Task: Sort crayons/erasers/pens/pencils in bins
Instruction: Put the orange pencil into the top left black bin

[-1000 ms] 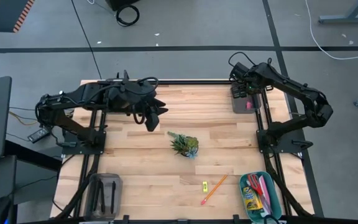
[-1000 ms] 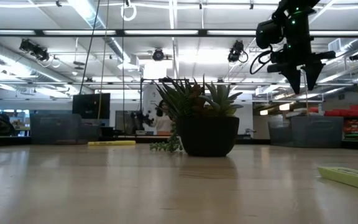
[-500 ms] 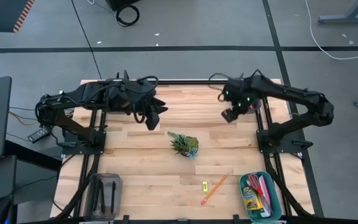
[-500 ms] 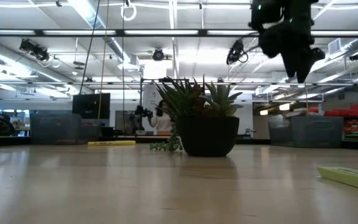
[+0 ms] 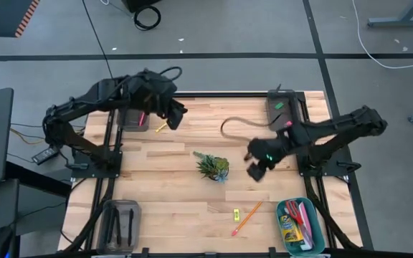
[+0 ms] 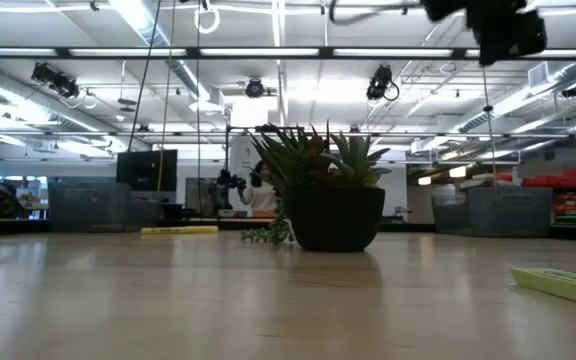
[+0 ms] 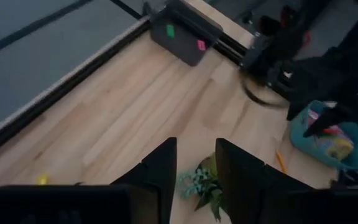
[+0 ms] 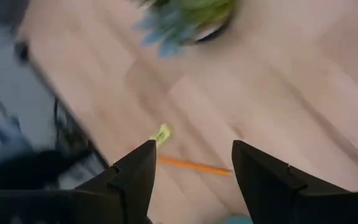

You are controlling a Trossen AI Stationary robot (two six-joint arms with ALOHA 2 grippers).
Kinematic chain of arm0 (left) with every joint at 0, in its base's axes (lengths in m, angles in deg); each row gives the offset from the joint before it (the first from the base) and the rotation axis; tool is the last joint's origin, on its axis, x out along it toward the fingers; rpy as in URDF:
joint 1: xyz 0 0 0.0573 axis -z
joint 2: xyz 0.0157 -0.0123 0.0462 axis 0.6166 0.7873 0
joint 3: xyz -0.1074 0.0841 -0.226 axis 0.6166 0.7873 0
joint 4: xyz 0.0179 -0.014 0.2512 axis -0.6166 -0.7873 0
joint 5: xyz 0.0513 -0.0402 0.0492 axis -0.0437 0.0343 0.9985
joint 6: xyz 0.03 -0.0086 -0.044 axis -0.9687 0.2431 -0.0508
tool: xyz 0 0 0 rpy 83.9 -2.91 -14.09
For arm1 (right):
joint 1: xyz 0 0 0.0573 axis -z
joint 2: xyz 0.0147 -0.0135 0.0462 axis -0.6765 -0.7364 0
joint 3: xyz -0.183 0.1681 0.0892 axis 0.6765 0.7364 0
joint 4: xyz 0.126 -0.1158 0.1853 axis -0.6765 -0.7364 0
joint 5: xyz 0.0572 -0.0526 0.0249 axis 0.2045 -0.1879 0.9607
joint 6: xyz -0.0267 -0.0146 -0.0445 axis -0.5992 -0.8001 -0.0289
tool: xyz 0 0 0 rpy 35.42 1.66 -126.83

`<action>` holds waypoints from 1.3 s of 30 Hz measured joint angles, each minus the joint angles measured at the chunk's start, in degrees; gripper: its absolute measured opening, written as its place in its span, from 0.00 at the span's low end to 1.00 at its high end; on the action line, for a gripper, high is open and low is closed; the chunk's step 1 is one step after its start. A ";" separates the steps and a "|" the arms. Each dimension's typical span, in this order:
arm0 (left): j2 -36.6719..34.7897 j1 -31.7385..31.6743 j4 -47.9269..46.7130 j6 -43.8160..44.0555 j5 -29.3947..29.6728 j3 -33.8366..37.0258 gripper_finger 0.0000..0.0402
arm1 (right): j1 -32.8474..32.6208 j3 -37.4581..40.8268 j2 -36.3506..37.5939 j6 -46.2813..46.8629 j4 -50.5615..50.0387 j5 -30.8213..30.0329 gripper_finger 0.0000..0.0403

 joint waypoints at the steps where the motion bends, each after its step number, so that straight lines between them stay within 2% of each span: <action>1: 0.00 -0.88 0.00 -1.00 -1.32 0.00 0.30 | -1.96 0.00 -0.31 -2.03 0.76 -0.12 0.54; 4: 0.00 -2.72 -0.01 -3.47 -4.03 0.00 0.31 | -8.50 0.00 -1.29 -10.06 3.24 -0.35 0.54; 9: 0.00 -3.44 -0.08 -4.53 -4.82 0.00 0.32 | -18.55 0.00 -3.80 -25.72 4.41 -2.25 0.54; 13: 0.00 -2.44 -0.14 -3.40 -4.97 0.00 0.31 | -23.01 0.00 -7.52 -34.06 5.55 -5.51 0.53; 23: 0.00 4.47 -0.95 3.79 -4.72 0.00 0.32 | -23.86 0.02 -17.84 -44.54 13.28 -6.14 0.45; 33: 0.00 10.26 -0.90 11.01 -0.34 0.00 0.31 | -23.90 0.22 -23.64 -51.59 14.94 -5.96 0.46; 39: 0.00 12.60 -0.89 14.15 -0.22 0.00 0.32 | -23.90 4.42 -25.24 -53.09 19.70 -4.23 0.46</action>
